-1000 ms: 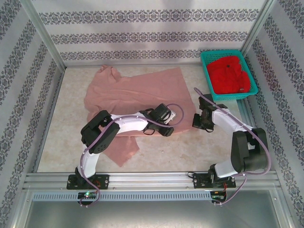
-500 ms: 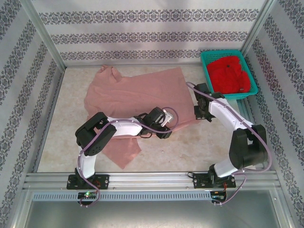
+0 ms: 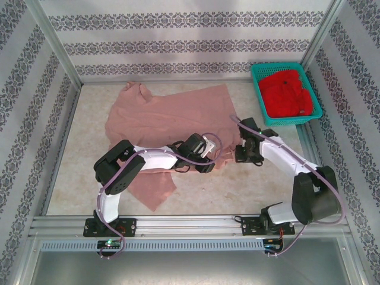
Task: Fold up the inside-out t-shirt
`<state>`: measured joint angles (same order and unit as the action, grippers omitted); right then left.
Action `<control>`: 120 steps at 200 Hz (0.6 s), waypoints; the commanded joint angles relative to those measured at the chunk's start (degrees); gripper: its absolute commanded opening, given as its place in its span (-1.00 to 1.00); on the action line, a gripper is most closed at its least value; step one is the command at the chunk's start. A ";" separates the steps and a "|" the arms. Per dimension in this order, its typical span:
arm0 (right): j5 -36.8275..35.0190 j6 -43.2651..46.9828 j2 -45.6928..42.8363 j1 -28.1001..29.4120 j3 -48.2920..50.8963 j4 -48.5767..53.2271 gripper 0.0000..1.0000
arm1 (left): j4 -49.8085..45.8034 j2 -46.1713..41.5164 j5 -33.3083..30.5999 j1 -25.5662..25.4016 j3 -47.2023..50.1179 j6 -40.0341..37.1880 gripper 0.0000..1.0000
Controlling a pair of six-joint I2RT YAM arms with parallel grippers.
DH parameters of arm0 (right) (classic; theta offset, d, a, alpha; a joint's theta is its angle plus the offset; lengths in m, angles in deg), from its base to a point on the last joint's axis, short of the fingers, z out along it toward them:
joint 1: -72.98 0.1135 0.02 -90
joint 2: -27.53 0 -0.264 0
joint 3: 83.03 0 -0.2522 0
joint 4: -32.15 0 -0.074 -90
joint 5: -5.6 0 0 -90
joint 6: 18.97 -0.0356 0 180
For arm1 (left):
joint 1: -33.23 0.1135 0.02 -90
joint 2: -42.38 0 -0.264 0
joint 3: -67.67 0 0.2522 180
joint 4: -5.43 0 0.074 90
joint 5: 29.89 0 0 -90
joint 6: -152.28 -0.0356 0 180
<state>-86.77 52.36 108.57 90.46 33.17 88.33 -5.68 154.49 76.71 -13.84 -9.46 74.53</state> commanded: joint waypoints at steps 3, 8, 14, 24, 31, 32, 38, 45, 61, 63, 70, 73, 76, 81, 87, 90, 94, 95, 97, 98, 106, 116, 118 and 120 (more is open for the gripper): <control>4.15 -3.39 3.27 1.33 0.70 -6.06 -0.07 | -8.57 2.93 1.22 0.66 0.99 1.22 -0.02; 4.04 -3.14 4.35 1.54 0.36 -6.27 -0.07 | -8.56 2.85 1.24 0.66 0.98 1.15 -0.02; 3.53 -3.03 5.73 1.52 -0.19 -6.33 -0.08 | -8.55 2.76 1.25 0.67 1.07 1.19 -0.02; 2.48 -2.72 7.78 1.58 -1.04 -6.16 -0.09 | -8.68 2.67 1.16 0.66 1.04 1.09 -0.02; 1.85 -2.97 8.98 1.41 -1.47 -6.16 -0.09 | -8.72 2.68 1.11 0.66 0.96 1.11 -0.02; 1.89 -3.00 9.15 1.33 -1.56 -6.18 -0.09 | -8.68 2.63 1.09 0.66 0.97 1.11 -0.02; 3.02 -2.88 10.08 0.84 -2.04 -6.44 -0.11 | -8.63 2.58 1.11 0.66 0.96 1.17 -0.02; 3.55 -2.97 10.83 0.81 -2.42 -7.16 -0.11 | -8.46 2.58 1.02 0.66 0.90 1.36 -0.02; 3.17 -2.98 12.93 0.81 -4.02 -7.35 -0.12 | -8.06 2.67 1.25 0.66 0.92 1.73 -0.03; 3.01 -3.02 13.19 0.81 -4.25 -7.22 -0.13 | -8.09 2.67 1.24 0.66 0.96 1.86 -0.02; 2.45 -3.10 14.35 0.73 -5.13 -6.72 -0.13 | -8.14 2.67 1.24 0.66 1.00 1.98 -0.02; 2.34 -3.07 14.77 0.65 -5.51 -6.47 -0.14 | -8.11 2.59 1.29 0.66 0.99 1.99 -0.02; 2.14 -3.07 15.25 0.59 -5.82 -6.28 -0.15 | -8.11 2.58 1.29 0.66 1.04 1.99 -0.02; 1.73 -3.15 15.88 0.40 -6.38 -5.82 -0.17 | -8.02 2.58 1.25 0.66 1.16 1.99 -0.02; 0.85 -3.21 16.31 0.17 -6.94 -5.39 -0.21 | -7.98 2.50 1.25 0.66 1.26 2.03 -0.03; 0.30 -3.24 16.46 0.11 -7.13 -5.17 -0.23 | -7.94 2.49 1.24 0.66 1.37 2.04 -0.03; -0.25 -3.41 16.59 -0.08 -7.35 -5.00 -0.27 | -8.04 2.49 1.20 0.66 1.33 1.99 -0.03; -0.39 -3.40 16.60 -0.12 -7.35 -4.94 -0.28 | -8.07 2.49 1.18 0.71 1.32 1.99 -0.03; -0.54 -3.39 16.67 -0.22 -7.42 -4.90 -0.31 | -8.10 2.43 1.16 0.67 1.39 1.99 -0.03; -0.62 -3.39 16.73 -0.32 -7.47 -4.85 -0.32 | -8.06 2.42 1.16 0.67 1.40 1.99 -0.03; -0.92 -3.34 17.02 -0.87 -7.86 -4.38 -0.41 | -7.95 2.41 1.11 0.74 1.68 1.99 -0.03; -1.40 -3.38 17.31 -1.35 -8.35 -3.55 -0.54 | -7.97 2.32 1.00 0.77 1.86 1.99 -0.03; -1.49 -3.25 17.38 -1.45 -8.39 -3.39 -0.56 | -7.94 2.36 1.03 0.76 1.92 1.99 -0.03; -1.54 -3.13 17.44 -1.58 -8.49 -3.26 -0.58 | -7.89 2.33 1.01 0.75 1.91 1.99 -0.03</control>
<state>-85.41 49.58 125.11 90.28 26.56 82.47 -6.14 154.52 77.52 -13.53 -9.75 74.86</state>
